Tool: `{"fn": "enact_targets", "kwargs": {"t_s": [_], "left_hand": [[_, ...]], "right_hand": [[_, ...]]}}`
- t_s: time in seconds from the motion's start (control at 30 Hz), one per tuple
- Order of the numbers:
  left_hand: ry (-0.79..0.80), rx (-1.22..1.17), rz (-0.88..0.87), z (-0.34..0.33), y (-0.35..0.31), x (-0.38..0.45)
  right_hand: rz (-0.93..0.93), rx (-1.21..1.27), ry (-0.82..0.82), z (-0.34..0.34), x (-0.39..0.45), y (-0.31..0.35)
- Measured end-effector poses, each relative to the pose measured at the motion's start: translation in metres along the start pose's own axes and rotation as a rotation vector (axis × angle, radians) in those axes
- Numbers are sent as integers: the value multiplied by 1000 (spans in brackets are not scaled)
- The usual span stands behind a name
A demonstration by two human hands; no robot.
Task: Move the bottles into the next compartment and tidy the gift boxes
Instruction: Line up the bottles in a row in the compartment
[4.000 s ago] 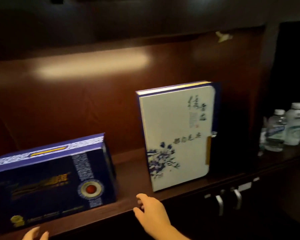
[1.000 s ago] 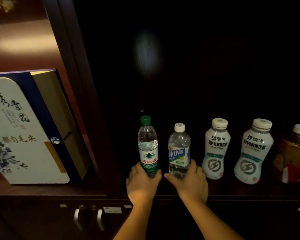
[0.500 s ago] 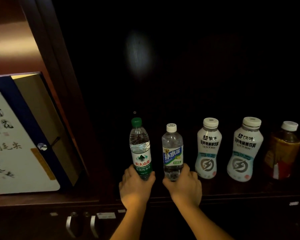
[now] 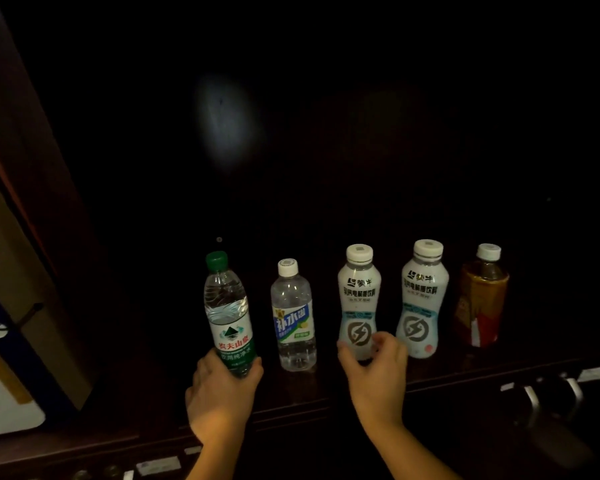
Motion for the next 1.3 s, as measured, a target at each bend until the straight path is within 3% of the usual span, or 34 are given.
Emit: {"fn": "enact_targets", "kwargs": {"t_s": [0.07, 0.2, 0.37, 0.9, 1.03, 1.13, 1.3], "left_hand": [[5, 5, 8, 0, -1, 0], [33, 2, 18, 1, -1, 1], [38, 5, 13, 2, -1, 1], [57, -7, 15, 2, -3, 0], [47, 16, 20, 3, -4, -1], [50, 32, 19, 2, -4, -1], [78, 17, 39, 2, -4, 1]], "right_hand": [[4, -90, -9, 4, 14, -6], [-2, -235, 145, -4, 22, -9], [30, -326, 163, -8, 19, -12], [69, -202, 248, 0, 16, -16], [20, -20, 74, 23, 14, -27], [-22, -68, -90, 48, 25, -46], [-109, -260, -9, 58, 52, -53]]}}
Point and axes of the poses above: each hand's wrist, its own x-axis towards the middle knuckle, its own z-axis out of the back of the hand, y = z × x, the point moved 2 cm from there along x, towards the middle knuckle, and after that the axes turned 11 degrees about z, right-handed, at the moved point
